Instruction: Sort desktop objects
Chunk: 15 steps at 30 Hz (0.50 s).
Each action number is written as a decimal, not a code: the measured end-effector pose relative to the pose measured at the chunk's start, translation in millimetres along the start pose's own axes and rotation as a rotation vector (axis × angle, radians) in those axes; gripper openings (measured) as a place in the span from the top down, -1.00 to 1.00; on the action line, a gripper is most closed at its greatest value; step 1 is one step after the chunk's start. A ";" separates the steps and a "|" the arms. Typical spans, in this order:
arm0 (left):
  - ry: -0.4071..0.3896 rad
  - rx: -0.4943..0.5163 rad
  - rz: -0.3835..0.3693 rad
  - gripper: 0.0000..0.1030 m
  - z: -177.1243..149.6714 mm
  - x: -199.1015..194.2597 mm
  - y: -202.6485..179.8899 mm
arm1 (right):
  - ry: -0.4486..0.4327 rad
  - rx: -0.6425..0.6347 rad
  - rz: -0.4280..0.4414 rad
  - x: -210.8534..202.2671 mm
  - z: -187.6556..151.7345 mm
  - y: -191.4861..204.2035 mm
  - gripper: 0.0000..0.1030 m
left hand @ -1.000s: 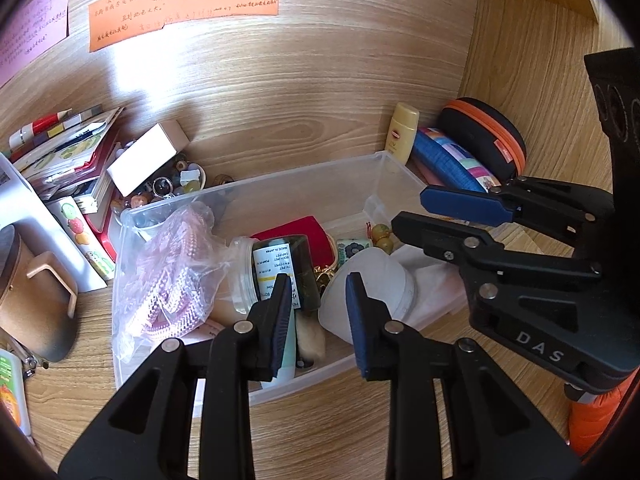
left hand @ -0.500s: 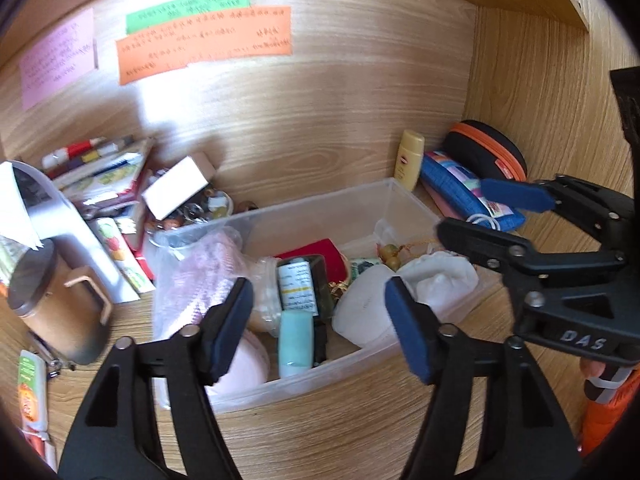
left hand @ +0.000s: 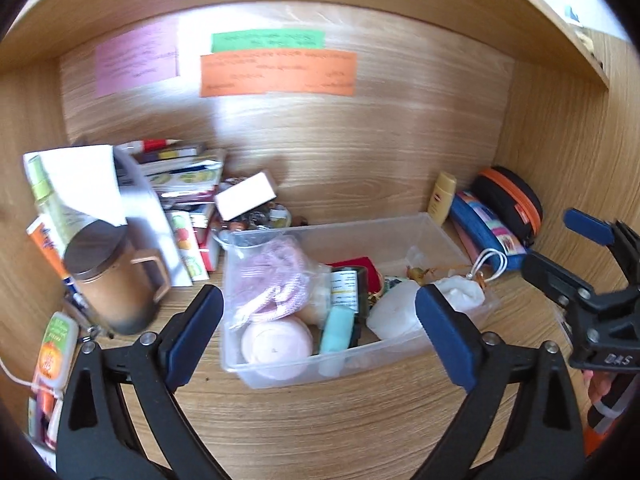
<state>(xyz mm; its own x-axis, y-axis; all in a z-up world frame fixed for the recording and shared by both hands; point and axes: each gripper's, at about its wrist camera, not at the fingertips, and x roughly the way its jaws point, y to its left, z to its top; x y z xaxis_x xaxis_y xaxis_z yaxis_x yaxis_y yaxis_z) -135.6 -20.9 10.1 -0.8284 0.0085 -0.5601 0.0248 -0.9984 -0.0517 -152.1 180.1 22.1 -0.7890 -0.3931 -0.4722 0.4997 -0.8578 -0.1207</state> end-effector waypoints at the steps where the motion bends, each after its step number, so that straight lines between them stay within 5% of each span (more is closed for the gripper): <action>1: -0.008 -0.004 0.010 -0.91 -1.1 -2.6 1.0 | -0.008 0.002 -0.001 -4.7 -1.2 -0.5 -0.99; 15: -0.039 0.014 0.041 -0.96 -17.7 -14.3 -5.9 | -0.040 0.046 0.014 -26.7 -25.2 6.2 -0.99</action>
<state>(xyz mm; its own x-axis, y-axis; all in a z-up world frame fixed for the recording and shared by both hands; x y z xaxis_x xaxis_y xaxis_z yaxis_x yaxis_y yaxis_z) -114.0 -14.1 3.8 -0.8478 -0.0349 -0.5292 0.0522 -0.9985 -0.0178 -118.9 193.7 11.9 -0.7961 -0.4177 -0.4379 0.4947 -0.8659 -0.0735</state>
